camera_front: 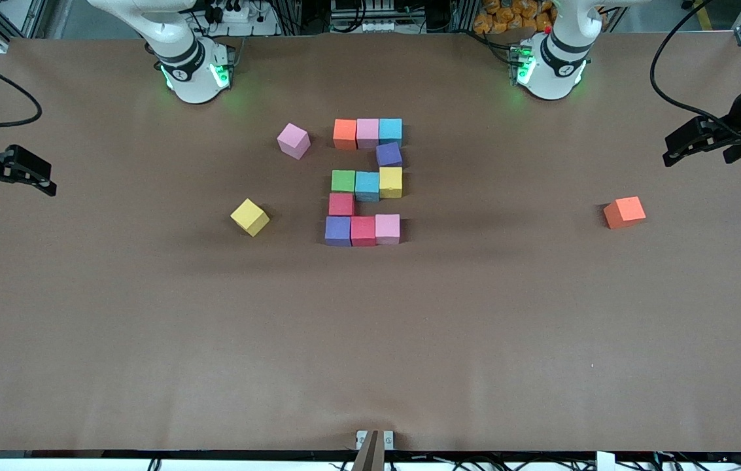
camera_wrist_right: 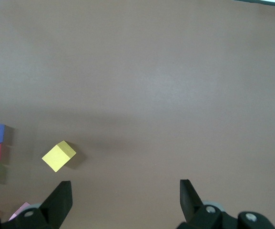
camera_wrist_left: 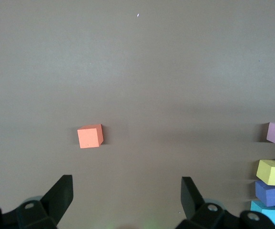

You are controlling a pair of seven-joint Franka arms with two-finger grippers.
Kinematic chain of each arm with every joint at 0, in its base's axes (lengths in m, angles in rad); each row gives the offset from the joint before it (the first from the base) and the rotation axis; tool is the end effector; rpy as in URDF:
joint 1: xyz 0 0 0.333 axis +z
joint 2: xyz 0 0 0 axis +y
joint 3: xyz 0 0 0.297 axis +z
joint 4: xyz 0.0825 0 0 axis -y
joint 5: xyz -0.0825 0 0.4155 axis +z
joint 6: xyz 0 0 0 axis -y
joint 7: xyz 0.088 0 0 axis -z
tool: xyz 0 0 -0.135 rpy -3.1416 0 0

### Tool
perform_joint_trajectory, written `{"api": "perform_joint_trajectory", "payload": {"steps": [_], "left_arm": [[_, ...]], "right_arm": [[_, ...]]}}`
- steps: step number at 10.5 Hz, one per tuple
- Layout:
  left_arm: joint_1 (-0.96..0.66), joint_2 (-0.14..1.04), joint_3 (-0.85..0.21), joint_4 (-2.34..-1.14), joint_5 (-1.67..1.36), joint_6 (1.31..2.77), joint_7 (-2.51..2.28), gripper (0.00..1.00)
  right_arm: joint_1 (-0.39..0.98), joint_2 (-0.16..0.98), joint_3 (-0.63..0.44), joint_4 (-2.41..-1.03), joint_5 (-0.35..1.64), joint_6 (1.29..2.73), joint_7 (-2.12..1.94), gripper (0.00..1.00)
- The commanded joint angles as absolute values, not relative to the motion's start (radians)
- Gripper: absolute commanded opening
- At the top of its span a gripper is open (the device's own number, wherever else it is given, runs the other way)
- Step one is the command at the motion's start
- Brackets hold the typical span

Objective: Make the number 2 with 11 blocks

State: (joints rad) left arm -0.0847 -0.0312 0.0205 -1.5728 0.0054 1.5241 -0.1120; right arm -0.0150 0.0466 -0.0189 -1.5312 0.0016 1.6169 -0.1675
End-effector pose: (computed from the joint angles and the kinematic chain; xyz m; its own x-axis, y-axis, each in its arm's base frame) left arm 0.5706 -0.0358 0.5905 0.9987 0.0480 -0.0169 0.0479 -0.9988 -0.0067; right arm 0.6052 -0.0201 0.5740 0.9903 0.1332 0.0387 0.1331 -0.9911 0.0058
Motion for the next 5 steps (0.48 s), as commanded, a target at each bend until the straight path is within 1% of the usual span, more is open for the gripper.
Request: {"api": "perform_joint_trajectory", "payload": {"steps": [1,4,5], "left_arm": [[-0.098,-0.072,0.045,-1.606,-0.003,1.537,-0.11,1.0],[-0.1,-0.063,0.04,-1.597,0.0,1.537,-0.112,1.0],[-0.097,-0.061,0.04,-1.594,0.0,1.537,-0.109,1.0]], "right_arm": [[-0.028,0.058,-0.018,-1.508,0.002,1.606,-0.158,1.0],[-0.073,0.057,0.021,-1.505,0.002,1.606,-0.16,1.0],[-0.069,0.057,0.021,-1.473,0.002,1.597,-0.16,1.0]]}}
